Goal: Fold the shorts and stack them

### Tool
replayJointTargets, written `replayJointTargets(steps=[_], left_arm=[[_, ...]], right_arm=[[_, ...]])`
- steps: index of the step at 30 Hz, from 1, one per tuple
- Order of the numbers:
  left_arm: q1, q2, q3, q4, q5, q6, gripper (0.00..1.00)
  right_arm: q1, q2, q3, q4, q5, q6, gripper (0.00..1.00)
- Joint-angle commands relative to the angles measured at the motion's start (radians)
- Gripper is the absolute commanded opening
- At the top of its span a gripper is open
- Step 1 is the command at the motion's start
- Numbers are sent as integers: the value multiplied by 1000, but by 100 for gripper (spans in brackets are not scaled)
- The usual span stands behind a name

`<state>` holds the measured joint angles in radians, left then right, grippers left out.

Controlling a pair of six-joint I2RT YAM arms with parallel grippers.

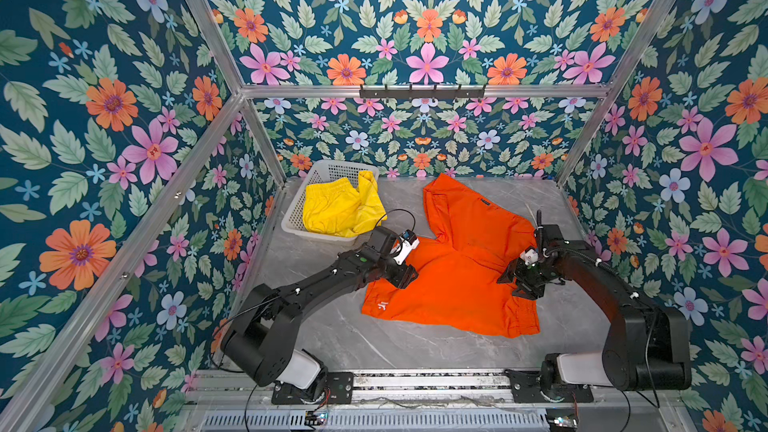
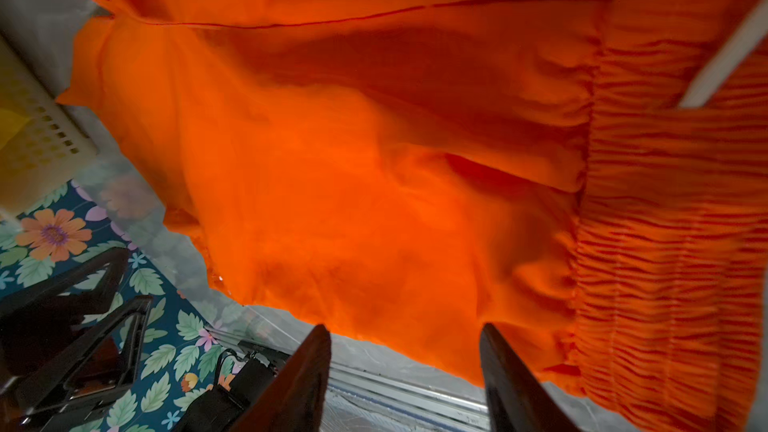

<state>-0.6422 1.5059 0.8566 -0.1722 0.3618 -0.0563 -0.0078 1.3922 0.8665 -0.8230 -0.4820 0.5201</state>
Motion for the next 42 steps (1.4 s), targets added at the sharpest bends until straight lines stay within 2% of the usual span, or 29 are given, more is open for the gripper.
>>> replayJointTargets(steps=[1, 9, 14, 17, 21, 25, 30, 35, 42], left_arm=[[3, 33, -18, 72, -51, -168, 62], [10, 14, -139, 37, -78, -282, 61], [11, -57, -223, 10, -82, -343, 61], [12, -135, -228, 6, -92, -387, 61], [59, -238, -223, -15, -88, -481, 60], [162, -291, -268, 45, 29, -560, 52], [176, -228, -258, 84, 62, -558, 46], [176, -121, -221, 94, 96, -530, 40], [176, -31, -201, 122, 112, -503, 38]], right_arm=[[-19, 38, -31, 63, 57, 31, 58], [-87, 119, -64, 75, 131, 7, 59], [-141, 180, -8, 61, 210, -50, 60], [-146, 201, 67, 36, 205, -107, 60], [-109, 124, 173, -21, 171, -145, 60], [-3, 51, 241, -41, 170, -140, 60], [125, 55, 185, 95, 103, -77, 59], [133, 126, 97, 216, 58, -29, 58], [132, 177, 40, 264, 55, -32, 58]])
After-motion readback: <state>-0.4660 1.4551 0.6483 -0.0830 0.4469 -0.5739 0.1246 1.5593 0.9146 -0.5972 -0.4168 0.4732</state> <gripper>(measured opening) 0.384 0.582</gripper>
